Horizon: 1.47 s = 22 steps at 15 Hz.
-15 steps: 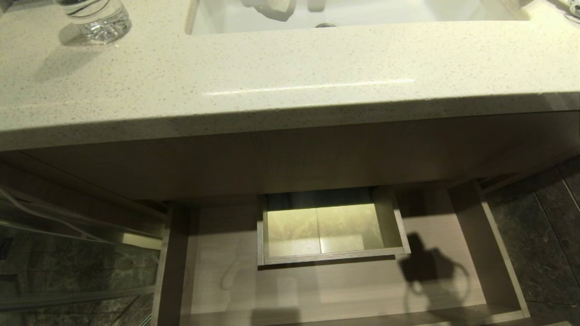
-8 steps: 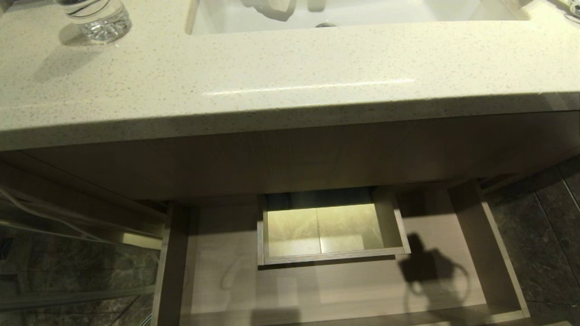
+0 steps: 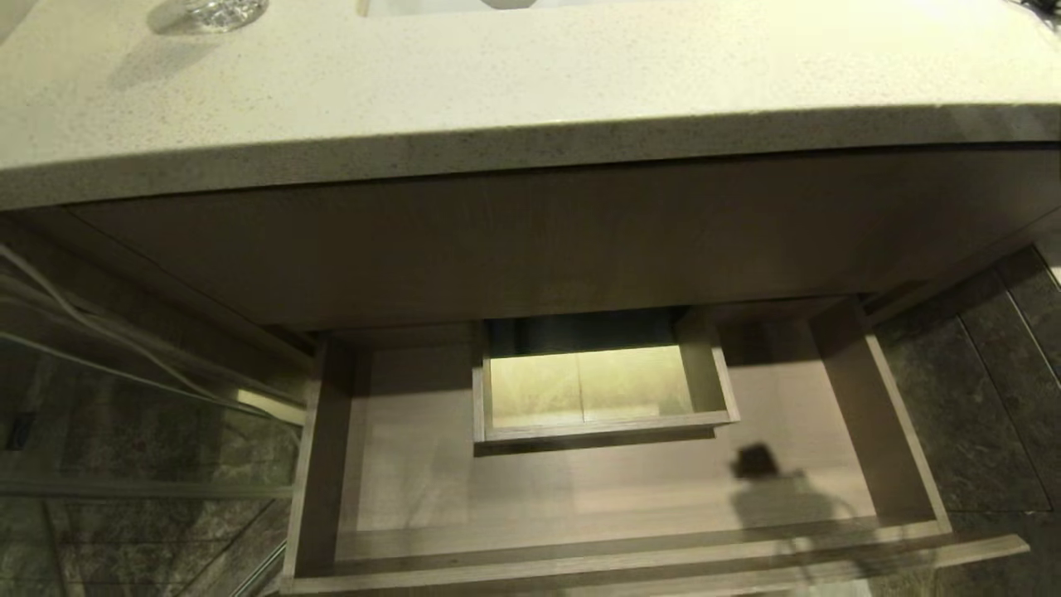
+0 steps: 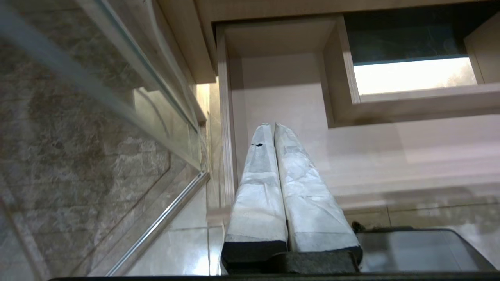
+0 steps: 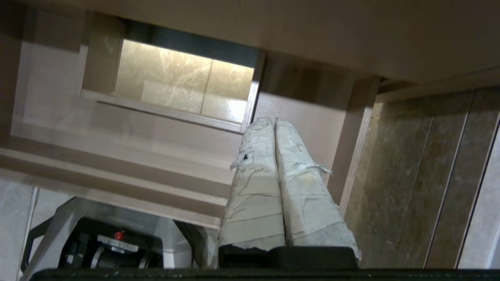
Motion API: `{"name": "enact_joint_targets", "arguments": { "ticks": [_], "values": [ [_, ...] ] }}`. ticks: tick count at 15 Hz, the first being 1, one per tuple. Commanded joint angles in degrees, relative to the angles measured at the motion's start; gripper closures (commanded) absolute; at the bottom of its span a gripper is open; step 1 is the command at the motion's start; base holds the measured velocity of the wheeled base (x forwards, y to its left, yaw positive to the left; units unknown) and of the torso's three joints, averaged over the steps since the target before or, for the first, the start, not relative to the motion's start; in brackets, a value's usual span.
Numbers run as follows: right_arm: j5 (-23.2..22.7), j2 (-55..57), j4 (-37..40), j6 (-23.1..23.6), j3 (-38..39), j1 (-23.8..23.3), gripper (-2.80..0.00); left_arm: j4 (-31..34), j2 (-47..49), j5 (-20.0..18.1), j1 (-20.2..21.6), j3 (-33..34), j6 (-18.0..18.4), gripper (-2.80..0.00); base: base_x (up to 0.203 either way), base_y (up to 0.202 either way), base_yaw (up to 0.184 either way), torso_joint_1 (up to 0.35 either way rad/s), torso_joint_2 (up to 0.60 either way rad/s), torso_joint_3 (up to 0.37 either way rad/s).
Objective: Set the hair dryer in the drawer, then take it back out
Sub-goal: Close the drawer
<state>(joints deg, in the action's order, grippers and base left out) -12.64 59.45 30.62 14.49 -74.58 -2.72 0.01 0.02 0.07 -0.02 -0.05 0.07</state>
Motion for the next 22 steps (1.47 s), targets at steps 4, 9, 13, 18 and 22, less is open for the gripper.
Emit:
{"name": "enact_joint_targets", "arguments": {
  "ticks": [4, 9, 13, 18, 22],
  "values": [
    [-0.03, -0.48, 0.45, 0.1, 0.75, -0.01, 0.0, -0.01, 0.04, 0.01, -0.01, 0.0, 0.0, 0.0, 0.0, 0.0, 0.0, -0.36, 0.02, -0.33],
    [-0.01, -1.18, -0.65, 0.17, 2.15, -0.01, 0.0, -0.01, -0.02, 0.01, 0.02, -0.02, 0.02, 0.0, 0.0, 0.0, 0.0, -0.333, -0.01, -0.359],
    [-0.01, -1.53, -0.38, 0.18, 2.76, -0.01, 0.0, -0.01, -0.02, 0.01, -0.02, 0.03, -0.02, 0.0, 0.0, 0.0, 0.0, -0.243, -0.07, -0.311],
    [-0.01, -1.99, -0.58, 0.18, 3.34, 0.01, 0.0, -0.01, -0.02, 0.01, 0.02, 0.05, 0.02, 0.0, 0.0, 0.0, 0.0, -0.035, 0.0, -0.041],
    [0.07, -3.35, -0.54, 0.18, 6.22, -0.01, 0.0, -0.01, -0.02, 0.01, 0.02, 0.03, 0.02, 0.0, 0.0, 0.0, 0.0, -0.253, 0.4, 0.143]
  ]
}}
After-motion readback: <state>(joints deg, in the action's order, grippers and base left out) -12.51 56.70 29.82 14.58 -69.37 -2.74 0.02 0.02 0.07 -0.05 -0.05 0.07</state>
